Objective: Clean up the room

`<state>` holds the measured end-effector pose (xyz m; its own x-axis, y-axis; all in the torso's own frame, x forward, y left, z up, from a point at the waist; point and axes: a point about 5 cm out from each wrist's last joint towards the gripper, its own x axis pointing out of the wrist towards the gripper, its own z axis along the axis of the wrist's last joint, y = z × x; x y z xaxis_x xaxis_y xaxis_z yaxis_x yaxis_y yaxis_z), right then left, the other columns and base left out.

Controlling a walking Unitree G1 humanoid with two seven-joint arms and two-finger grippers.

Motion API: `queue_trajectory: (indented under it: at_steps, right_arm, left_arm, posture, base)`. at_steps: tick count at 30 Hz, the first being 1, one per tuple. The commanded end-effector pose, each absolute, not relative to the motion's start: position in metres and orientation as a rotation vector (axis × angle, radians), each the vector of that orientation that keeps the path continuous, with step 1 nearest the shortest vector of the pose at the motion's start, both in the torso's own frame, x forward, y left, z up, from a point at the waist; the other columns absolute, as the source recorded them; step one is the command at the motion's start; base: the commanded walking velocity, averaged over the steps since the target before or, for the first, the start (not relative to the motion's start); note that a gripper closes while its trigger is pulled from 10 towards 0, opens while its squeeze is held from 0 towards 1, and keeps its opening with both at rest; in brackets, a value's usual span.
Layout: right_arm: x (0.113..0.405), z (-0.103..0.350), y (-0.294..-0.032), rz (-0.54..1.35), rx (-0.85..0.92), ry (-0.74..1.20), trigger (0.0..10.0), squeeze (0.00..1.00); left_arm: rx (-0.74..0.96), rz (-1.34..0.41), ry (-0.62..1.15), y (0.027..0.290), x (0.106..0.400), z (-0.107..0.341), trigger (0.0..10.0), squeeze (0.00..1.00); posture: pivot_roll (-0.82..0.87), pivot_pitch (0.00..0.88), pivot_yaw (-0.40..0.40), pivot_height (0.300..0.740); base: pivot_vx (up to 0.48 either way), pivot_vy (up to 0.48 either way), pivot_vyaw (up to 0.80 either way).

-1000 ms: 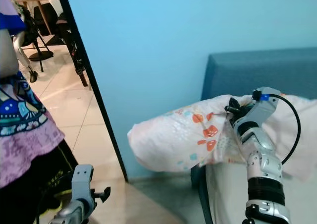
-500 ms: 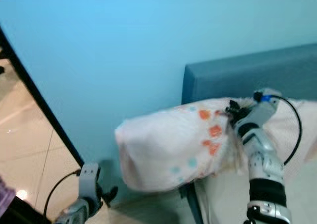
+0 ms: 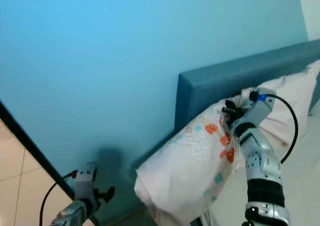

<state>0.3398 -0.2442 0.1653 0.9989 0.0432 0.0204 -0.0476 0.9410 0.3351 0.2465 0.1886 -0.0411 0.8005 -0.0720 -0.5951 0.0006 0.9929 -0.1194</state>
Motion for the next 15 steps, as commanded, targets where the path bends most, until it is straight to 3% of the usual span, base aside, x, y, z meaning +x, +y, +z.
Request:
queue_trajectory:
  at_steps: [1,7,15]
  right_arm:
    - [0.3436,0.1875,-0.2418,0.074,0.316,-0.096,10.0,0.00]
    - [0.3436,0.1859,-0.2432,0.063,0.301,-0.088,10.0,0.00]
    - [0.3435,0.1834,-0.2452,0.039,0.285,-0.080,10.0,0.00]
  left_arm:
    - [-0.127,-0.038,0.676,0.1874,0.2399,-0.0466,10.0,0.00]
    - [-0.123,-0.036,0.676,0.1884,0.2398,-0.0466,10.0,0.00]
    - [-0.132,-0.021,0.662,0.1906,0.2420,-0.0446,10.0,0.00]
  posture:
    - [-0.05,0.000,-0.018,0.740]
    - [-0.05,0.000,-0.015,0.740]
    - [-0.04,0.000,-0.016,0.740]
  base:
    - [0.000,-0.454,0.00]
    - [0.000,-0.442,0.00]
    - [0.000,0.000,0.00]
